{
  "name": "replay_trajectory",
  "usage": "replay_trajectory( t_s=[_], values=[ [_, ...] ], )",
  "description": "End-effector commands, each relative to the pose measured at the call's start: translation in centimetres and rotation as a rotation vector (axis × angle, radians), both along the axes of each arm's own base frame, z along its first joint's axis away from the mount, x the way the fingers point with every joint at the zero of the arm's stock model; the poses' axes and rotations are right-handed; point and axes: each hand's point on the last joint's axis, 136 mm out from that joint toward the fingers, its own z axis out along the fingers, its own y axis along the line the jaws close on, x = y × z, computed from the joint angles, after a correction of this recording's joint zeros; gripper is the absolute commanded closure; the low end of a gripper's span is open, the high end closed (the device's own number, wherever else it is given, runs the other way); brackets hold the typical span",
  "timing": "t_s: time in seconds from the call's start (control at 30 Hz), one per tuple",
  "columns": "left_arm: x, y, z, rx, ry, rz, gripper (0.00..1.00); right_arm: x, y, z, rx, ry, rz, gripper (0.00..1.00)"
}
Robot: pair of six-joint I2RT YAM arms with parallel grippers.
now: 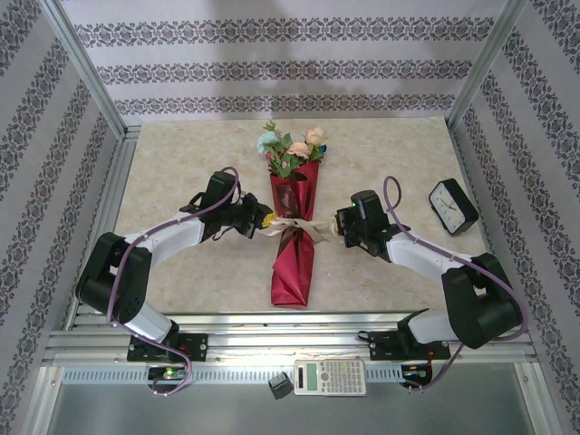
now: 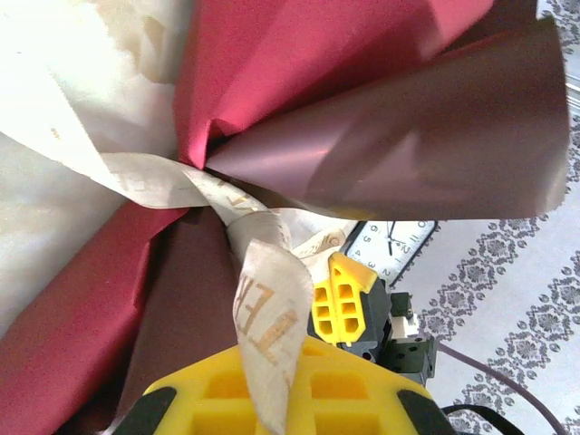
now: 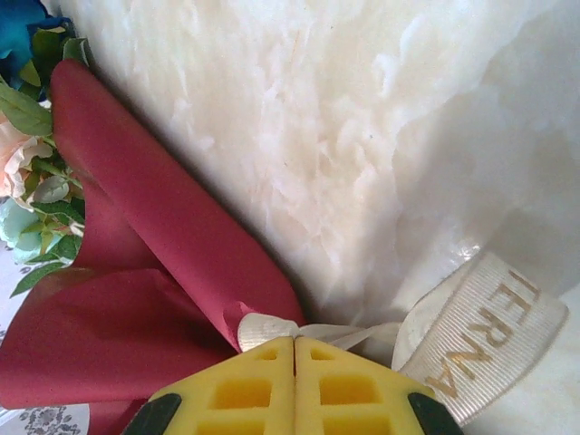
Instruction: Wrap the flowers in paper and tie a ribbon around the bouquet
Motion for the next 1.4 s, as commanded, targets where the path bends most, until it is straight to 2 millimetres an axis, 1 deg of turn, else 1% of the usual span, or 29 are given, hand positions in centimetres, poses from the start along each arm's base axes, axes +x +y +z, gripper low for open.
replay_trajectory(
  t_s=[0.0,0.2,0.37,0.57,0.8,1.07,1.37],
  values=[
    [-0.6,1.1,-0.4,0.037,0.012,0.008,1.0,0.7,-1.0,0.0,-0.031,-0.041,-0.042,1.0],
    [-1.2,2.3,-1.0,0.073,0.043,0.033,1.0,1.2,-1.7,-0.1,-0.049,-0.04,-0.066,1.0],
    [-1.5,2.9,-1.3,0.085,0.053,0.039,1.0,1.5,-2.4,-0.5,-0.056,-0.04,-0.087,1.0],
    [-1.0,3.7,-1.2,0.094,0.055,0.053,1.0,2.2,-2.7,-0.4,-0.062,-0.045,-0.097,1.0],
    [-0.7,4.7,-1.1,0.103,0.056,0.075,1.0,2.5,-3.0,-0.8,-0.062,-0.035,-0.107,1.0],
    [-0.4,5.0,-0.9,0.101,0.057,0.083,1.0,3.8,-2.8,-0.3,-0.052,-0.05,-0.108,1.0],
    [-0.2,6.1,-1.0,0.102,0.064,0.102,1.0,5.2,-2.2,0.3,-0.041,-0.063,-0.1,1.0]
  ],
)
